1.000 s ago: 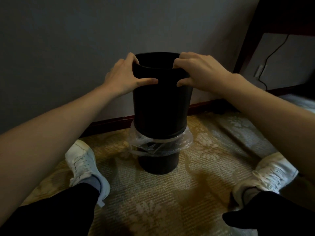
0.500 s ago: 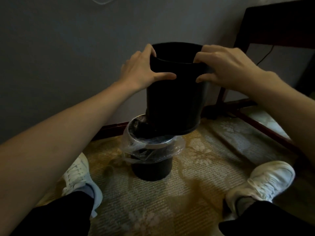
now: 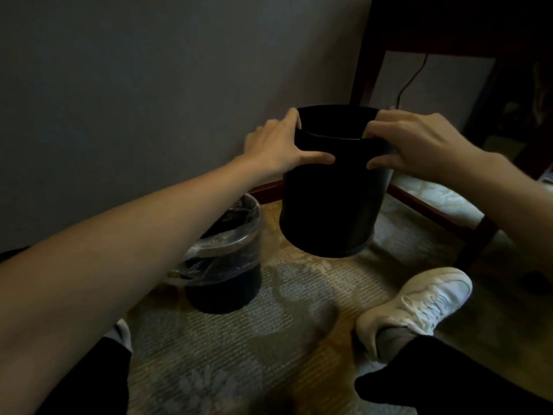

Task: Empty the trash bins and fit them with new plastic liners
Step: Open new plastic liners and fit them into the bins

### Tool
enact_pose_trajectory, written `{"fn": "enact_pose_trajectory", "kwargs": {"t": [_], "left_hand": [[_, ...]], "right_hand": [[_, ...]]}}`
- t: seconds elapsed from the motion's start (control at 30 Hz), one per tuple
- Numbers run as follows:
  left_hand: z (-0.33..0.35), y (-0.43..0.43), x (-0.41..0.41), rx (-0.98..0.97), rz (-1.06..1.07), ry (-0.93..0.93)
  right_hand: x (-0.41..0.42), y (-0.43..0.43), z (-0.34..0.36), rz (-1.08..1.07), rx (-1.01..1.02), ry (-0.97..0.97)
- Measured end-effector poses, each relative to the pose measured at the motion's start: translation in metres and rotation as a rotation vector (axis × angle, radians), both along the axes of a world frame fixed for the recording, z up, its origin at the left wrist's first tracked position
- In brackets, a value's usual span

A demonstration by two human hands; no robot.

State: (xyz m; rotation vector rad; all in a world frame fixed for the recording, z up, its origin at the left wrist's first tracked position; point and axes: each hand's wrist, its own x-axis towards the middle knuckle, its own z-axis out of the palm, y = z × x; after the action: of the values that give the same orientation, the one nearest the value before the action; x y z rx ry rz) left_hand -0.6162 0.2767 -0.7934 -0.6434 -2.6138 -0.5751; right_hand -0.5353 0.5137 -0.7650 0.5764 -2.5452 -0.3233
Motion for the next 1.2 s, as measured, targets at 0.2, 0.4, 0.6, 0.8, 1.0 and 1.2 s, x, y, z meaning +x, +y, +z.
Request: {"fn": "enact_pose_trajectory", "kwargs": {"t": [0.2, 0.4, 0.6, 0.8, 1.0, 1.2], "left_hand": [[-0.050, 0.029, -0.006, -0.207, 0.043, -0.023], [-0.097, 0.027, -0.006, -0.444, 0.046, -0.102], [-0.123, 0.022, -0.009, -0.670, -0.059, -0.337], [-0.131, -0.002, -0.026, -0.574, -0.436, -0.640], [-0.122, -0.060, -0.044, -0.332, -0.355, -0.522], [-0.125, -0.148, -0.055, -0.354, 0.132, -0.326]], "right_hand": [[-0.002, 0.020, -0.056, -0.054, 0.022, -0.124], [-0.009, 0.019, -0.118, -0.046, 0.107, -0.210], [-0.016, 0.014, -0.158, 0.040, 0.194, -0.318], [-0.005, 0.011, -0.179, 0.103, 0.262, -0.417], [-0.034, -0.026, -0.143, -0.009, -0.028, -0.388], [-0.083, -0.101, -0.133, -0.087, -0.265, -0.455]]}}
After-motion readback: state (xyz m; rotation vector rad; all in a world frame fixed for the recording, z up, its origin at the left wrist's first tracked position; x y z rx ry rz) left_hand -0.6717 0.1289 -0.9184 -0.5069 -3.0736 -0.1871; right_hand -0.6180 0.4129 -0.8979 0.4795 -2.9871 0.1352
